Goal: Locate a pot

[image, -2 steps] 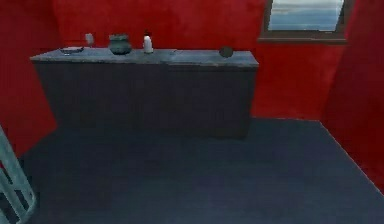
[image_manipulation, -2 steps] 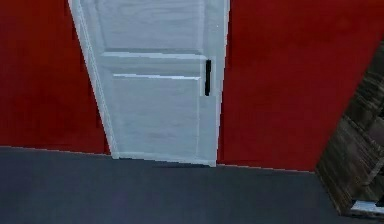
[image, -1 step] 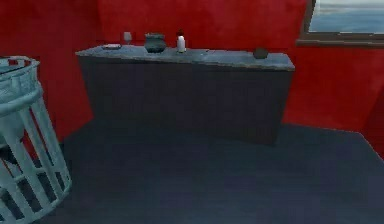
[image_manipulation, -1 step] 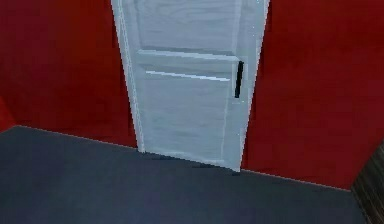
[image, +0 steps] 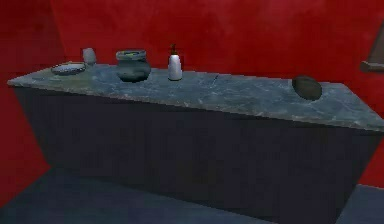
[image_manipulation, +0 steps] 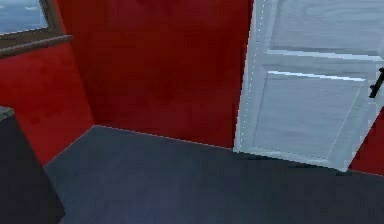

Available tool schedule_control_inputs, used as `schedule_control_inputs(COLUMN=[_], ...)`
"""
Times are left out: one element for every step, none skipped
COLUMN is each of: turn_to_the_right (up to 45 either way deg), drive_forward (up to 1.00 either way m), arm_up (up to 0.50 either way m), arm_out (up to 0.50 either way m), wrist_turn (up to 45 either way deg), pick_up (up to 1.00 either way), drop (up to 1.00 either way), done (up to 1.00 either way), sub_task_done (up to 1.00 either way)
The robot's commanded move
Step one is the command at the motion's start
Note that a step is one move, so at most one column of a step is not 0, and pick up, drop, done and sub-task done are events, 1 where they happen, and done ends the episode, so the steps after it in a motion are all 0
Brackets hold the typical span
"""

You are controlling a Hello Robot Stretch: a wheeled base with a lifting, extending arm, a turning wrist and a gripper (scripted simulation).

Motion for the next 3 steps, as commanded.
schedule_control_inputs(turn_to_the_right=[-6.0,0.0,-12.0], drive_forward=[0.00,0.45,0.00], arm_up=[0.00,0.00,0.00], arm_out=[0.00,0.00,0.00], wrist_turn=[0.0,0.0,0.0], pick_up=[0.00,0.00,0.00], drop=[0.00,0.00,0.00], done=[0.00,0.00,0.00], sub_task_done=[0.00,0.00,0.00])
